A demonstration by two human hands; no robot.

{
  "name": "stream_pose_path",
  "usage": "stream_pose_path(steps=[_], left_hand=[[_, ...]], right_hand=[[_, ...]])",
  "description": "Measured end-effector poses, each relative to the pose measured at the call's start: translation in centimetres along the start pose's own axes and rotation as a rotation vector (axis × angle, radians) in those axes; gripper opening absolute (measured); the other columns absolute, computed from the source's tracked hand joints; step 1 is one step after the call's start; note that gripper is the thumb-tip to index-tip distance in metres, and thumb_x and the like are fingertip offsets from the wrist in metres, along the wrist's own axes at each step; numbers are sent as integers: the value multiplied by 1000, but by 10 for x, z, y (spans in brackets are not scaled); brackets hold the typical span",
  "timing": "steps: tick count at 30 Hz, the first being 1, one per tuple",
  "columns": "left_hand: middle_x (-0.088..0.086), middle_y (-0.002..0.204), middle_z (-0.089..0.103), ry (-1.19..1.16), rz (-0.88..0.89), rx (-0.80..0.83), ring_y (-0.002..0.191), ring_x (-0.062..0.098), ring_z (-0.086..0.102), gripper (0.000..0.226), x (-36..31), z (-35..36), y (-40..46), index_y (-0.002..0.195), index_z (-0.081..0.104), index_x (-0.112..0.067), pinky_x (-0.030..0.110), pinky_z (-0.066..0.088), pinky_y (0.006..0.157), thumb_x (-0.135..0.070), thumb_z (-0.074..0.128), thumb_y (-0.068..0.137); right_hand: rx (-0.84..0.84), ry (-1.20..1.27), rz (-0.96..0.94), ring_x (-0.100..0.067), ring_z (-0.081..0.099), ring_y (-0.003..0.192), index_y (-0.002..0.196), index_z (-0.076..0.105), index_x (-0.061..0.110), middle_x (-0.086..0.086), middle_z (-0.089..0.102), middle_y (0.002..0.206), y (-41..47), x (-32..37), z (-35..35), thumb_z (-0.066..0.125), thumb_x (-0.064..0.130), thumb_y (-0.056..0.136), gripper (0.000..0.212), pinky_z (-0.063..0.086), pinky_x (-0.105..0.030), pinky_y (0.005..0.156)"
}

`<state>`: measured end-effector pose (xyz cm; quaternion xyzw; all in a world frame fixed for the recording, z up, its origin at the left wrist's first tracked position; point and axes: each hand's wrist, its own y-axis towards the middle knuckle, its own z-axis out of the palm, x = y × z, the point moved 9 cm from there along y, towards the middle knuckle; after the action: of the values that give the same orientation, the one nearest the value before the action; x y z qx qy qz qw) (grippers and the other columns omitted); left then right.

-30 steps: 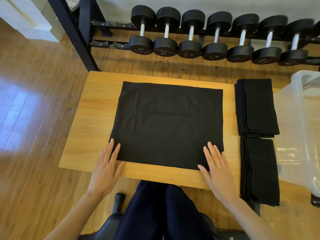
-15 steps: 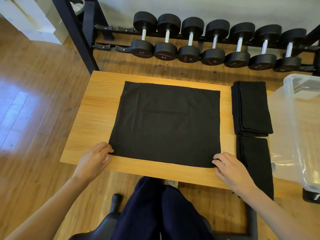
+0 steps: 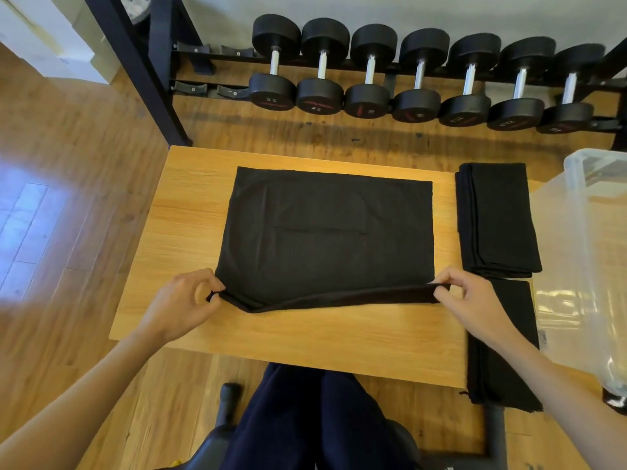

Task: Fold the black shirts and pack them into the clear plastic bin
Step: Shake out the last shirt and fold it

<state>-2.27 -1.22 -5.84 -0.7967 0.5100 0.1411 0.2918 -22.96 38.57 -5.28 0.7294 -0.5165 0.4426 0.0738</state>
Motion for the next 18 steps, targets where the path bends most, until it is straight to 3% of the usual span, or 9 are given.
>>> stream_pose_path(steps=[3,6,7,9,11,15,18], left_hand=[[-8,85,69,-231,-156,-7,93,3,62,14,3,-9,24,80,62,-19,28,43,86,-6,67,84],[-9,74,66,-432,-223,-35,77,5,63,14,1,-18,52,84,62,-14,23,43,78,-1,61,88],[-7,73,66,-476,-240,-45,76,7,63,14,1,-21,61,86,63,-14,23,44,76,-2,59,90],[3,81,67,-540,-260,-66,84,12,62,14,0,-26,79,93,65,-17,29,45,81,-7,56,95],[8,86,70,-611,-267,-79,90,14,63,14,0,-31,95,100,66,-19,34,48,85,-13,53,99],[-10,83,75,-731,-306,-130,84,0,68,15,-1,-41,121,104,66,-22,27,51,78,-19,53,100],[-7,86,76,-803,-347,-148,87,2,68,13,-1,-47,137,106,67,-22,29,53,79,-21,58,97]], right_hand=[[-37,135,74,-23,62,80,82,65,9,-11,65,78,25,5,-10,59,5,89,11,47,-38,79],[-88,236,128,1,58,62,81,65,8,9,62,62,49,10,-19,56,4,92,15,46,-15,70],[-108,268,153,5,56,59,81,65,9,12,60,59,57,11,-21,56,5,92,15,44,-13,67],[-134,313,199,4,58,67,85,66,13,6,65,70,72,11,-25,56,8,93,14,42,-19,71],[-150,330,226,-7,62,84,92,68,13,-5,69,86,86,11,-28,57,13,94,11,45,-25,80],[-184,354,263,-15,66,96,101,70,16,-2,72,95,111,13,-37,59,20,95,13,52,-34,89],[-226,350,273,-14,66,98,104,69,19,0,72,97,127,16,-46,60,23,95,14,54,-36,88]])
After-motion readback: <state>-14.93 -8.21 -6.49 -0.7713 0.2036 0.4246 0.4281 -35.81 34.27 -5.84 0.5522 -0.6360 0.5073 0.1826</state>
